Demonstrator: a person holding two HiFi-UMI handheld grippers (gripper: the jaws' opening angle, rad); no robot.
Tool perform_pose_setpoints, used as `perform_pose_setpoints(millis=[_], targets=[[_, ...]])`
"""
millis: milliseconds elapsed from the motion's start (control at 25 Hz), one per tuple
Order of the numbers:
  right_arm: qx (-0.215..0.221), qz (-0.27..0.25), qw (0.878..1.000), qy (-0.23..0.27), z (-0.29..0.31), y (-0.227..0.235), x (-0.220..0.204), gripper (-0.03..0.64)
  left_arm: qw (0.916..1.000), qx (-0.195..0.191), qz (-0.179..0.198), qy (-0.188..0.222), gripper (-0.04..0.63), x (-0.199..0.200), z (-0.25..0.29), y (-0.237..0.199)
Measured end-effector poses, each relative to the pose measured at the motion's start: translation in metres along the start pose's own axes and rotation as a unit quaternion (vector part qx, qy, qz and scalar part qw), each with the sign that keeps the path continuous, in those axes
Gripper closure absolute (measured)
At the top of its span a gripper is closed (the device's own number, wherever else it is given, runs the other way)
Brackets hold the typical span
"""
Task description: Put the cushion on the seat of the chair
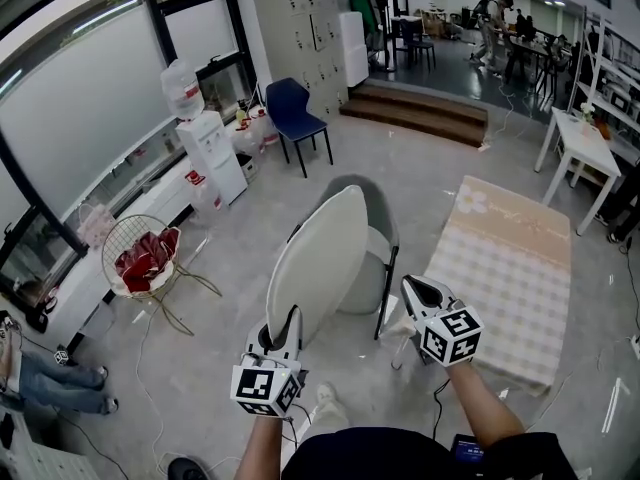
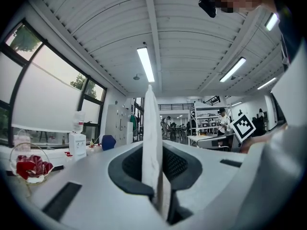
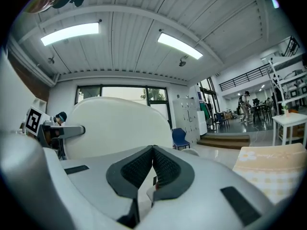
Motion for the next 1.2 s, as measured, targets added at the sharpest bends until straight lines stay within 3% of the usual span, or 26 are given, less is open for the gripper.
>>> perform_pose_setpoints(millis=[1200], targets=[[-0.031,0.009,0.999,-0.036,0.176,0.014,0.015,0.598,0.999,-0.032,0.0,-0.032,0.545,-0.009,0.131,-0.146]])
Point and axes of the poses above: the fingertips, and each gripper's own axes: z forward along the fingers, y to its right, x out of its top, the point moved 7 cm from there along -z, backward along the fingers, and after that the axes turned 3 degrees about x, right-handed, at the moved point
